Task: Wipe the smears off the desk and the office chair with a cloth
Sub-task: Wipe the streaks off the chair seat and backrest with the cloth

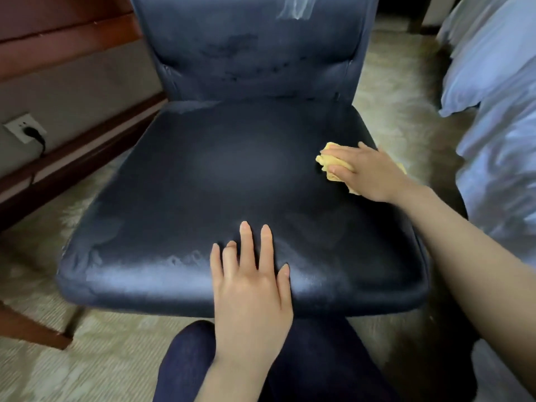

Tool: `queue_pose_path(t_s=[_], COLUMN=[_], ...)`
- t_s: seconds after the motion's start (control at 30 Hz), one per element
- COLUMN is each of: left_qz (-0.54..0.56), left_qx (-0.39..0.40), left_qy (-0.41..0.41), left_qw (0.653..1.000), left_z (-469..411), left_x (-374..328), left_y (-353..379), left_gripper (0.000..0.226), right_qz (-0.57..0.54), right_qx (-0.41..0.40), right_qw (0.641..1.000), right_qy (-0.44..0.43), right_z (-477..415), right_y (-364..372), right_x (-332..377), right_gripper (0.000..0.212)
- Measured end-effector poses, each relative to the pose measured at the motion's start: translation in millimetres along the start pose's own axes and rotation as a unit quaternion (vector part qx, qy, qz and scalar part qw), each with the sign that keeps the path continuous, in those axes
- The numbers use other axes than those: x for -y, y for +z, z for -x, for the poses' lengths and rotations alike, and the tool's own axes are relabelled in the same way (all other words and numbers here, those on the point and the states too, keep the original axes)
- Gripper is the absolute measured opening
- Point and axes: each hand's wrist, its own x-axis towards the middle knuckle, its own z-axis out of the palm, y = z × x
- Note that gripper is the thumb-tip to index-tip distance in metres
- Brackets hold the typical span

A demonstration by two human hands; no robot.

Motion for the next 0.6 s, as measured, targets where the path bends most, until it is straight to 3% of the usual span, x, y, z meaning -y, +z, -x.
queue_pose_path(t_s=[0.17,0.37,0.5,0.6], left_qz=[0.005,0.013,-0.043,-0.059], left_qx=[0.004,-0.032,0.003,0.028], left_qy=[0.048,0.167,0.206,0.214], left_qw=[0.999,0.985,0.978,0.975], left_z=[-2,-12,-15,-15], left_x=[-19,24,56,70], left_y=[-3,-10,-12,-13], left_gripper=[0.056,0.056,0.067,0.071], right_qz=[0.018,0.041,-0.022,-0.048], right_qx=[-0.082,-0.153,-0.257,-0.300], right_qw=[0.995,0.985,0.966,0.949], right_qy=[0.048,0.065,0.012,-0.082], right_z=[2,58,101,133], right_y=[2,27,49,79], right_x=[9,39,71,84], right_gripper=[0.037,0.039,0.038,0.040])
